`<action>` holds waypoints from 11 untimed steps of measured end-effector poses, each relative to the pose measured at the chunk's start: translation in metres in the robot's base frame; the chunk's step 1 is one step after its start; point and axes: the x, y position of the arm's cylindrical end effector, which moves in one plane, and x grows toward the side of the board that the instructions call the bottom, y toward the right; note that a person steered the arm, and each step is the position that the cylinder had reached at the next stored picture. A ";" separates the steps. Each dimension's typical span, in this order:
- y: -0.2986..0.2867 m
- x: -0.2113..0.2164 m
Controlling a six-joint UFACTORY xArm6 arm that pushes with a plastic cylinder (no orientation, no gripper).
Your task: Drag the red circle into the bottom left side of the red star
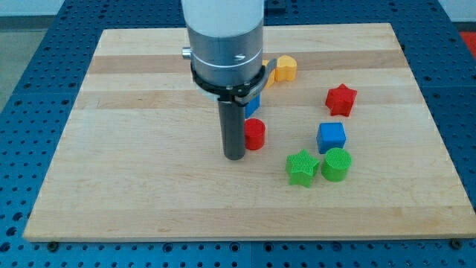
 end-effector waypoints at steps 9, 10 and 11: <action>0.069 -0.053; 0.083 -0.059; 0.099 -0.063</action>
